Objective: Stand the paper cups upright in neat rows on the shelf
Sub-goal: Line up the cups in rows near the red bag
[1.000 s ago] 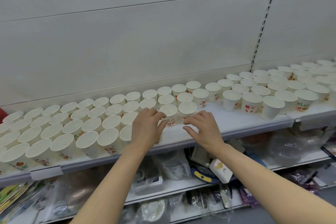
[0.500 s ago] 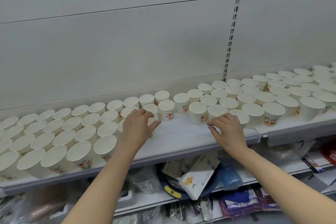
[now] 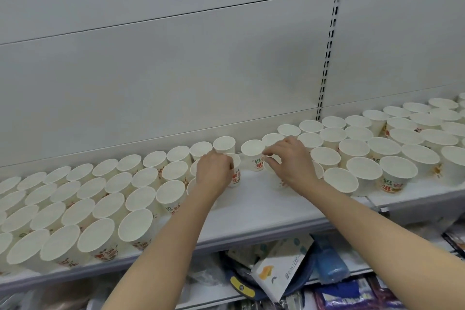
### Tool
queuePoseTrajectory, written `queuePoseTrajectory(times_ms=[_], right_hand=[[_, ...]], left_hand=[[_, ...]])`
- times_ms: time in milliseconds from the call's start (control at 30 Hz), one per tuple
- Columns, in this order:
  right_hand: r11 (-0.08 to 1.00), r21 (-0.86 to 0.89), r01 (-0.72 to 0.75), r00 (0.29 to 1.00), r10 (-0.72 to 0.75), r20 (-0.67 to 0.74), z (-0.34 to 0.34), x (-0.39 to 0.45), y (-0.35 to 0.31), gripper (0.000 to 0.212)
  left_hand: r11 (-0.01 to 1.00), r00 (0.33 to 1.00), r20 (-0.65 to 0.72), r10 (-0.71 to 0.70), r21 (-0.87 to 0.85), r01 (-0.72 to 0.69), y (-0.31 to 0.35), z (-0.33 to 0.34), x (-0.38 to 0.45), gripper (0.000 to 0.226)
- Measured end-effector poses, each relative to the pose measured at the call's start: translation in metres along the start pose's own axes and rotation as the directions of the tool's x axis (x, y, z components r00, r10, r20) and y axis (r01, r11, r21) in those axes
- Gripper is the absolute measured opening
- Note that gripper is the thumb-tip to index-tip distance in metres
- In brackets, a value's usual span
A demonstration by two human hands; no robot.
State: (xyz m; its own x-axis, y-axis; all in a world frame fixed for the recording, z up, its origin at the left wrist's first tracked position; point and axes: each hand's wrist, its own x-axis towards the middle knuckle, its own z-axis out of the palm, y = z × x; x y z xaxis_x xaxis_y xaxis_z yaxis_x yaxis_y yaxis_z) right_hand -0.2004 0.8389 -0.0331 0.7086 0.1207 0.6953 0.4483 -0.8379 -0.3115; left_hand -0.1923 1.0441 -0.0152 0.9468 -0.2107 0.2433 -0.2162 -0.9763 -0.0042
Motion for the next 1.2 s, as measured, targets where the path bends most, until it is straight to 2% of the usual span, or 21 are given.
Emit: queuePoseTrajectory(times_ms=[67, 167, 300, 367, 467, 600, 700, 733, 867, 1033, 1100, 1200], right_hand=[[0.998, -0.057, -0.012, 0.99, 0.02, 0.141, 0.008, 0.017, -0.001, 0.016], [0.986, -0.165, 0.014, 0.924, 0.05, 0.379, 0.021, 0.039, -0.002, 0.027], [0.96, -0.262, 0.103, 0.87, 0.041, 0.492, 0.036, 0.056, -0.005, 0.022], [0.951, -0.288, 0.117, 0.868, 0.043, 0.495, 0.042, 0.061, -0.007, 0.012], [0.958, -0.28, 0.069, 0.894, 0.066, 0.444, 0.05, 0.063, -0.008, 0.012], [0.971, -0.237, 0.023, 0.911, 0.077, 0.404, 0.058, 0.066, -0.005, 0.013], [0.976, -0.215, 0.023, 0.895, 0.076, 0.44, 0.062, 0.067, -0.002, 0.013], [0.979, -0.203, 0.022, 0.891, 0.073, 0.449, 0.061, 0.067, 0.0, 0.014], [0.992, -0.123, 0.012, 0.919, 0.038, 0.393, 0.037, 0.061, 0.021, 0.011], [0.991, -0.131, -0.037, 0.953, 0.075, 0.293, -0.009, 0.039, 0.059, 0.008], [0.992, -0.11, -0.062, 0.955, 0.091, 0.284, -0.022, 0.028, 0.073, 0.006], [0.996, -0.057, -0.072, 0.947, 0.086, 0.31, -0.035, 0.014, 0.082, 0.005]], left_hand=[[1.0, 0.999, -0.014, 0.031, 0.0, -0.031, -0.005, 0.001, 0.0, 0.017], [0.993, 0.995, -0.014, 0.103, 0.05, -0.103, -0.006, 0.0, -0.001, 0.016], [0.982, 0.984, -0.013, 0.176, 0.074, -0.175, -0.012, 0.001, 0.0, 0.008], [0.975, 0.981, -0.006, 0.196, 0.108, -0.194, -0.018, 0.007, 0.002, 0.01], [0.972, 0.976, -0.005, 0.22, 0.081, -0.219, -0.023, 0.011, 0.003, 0.009], [0.969, 0.969, -0.062, 0.237, 0.085, -0.232, -0.02, 0.007, 0.004, 0.024], [0.978, 0.972, -0.118, 0.204, -0.018, -0.208, -0.019, 0.01, 0.001, 0.014], [0.982, 0.98, -0.107, 0.17, -0.059, -0.177, -0.017, 0.01, 0.0, 0.019], [0.966, 0.977, -0.15, 0.149, -0.188, -0.176, 0.005, 0.005, 0.003, 0.02], [0.929, 0.958, -0.07, 0.279, -0.234, -0.288, 0.057, 0.007, 0.008, 0.031], [0.931, 0.953, -0.062, 0.296, -0.206, -0.302, 0.072, 0.012, 0.007, 0.026], [0.942, 0.965, -0.082, 0.248, -0.211, -0.26, 0.078, 0.015, 0.003, 0.016]])
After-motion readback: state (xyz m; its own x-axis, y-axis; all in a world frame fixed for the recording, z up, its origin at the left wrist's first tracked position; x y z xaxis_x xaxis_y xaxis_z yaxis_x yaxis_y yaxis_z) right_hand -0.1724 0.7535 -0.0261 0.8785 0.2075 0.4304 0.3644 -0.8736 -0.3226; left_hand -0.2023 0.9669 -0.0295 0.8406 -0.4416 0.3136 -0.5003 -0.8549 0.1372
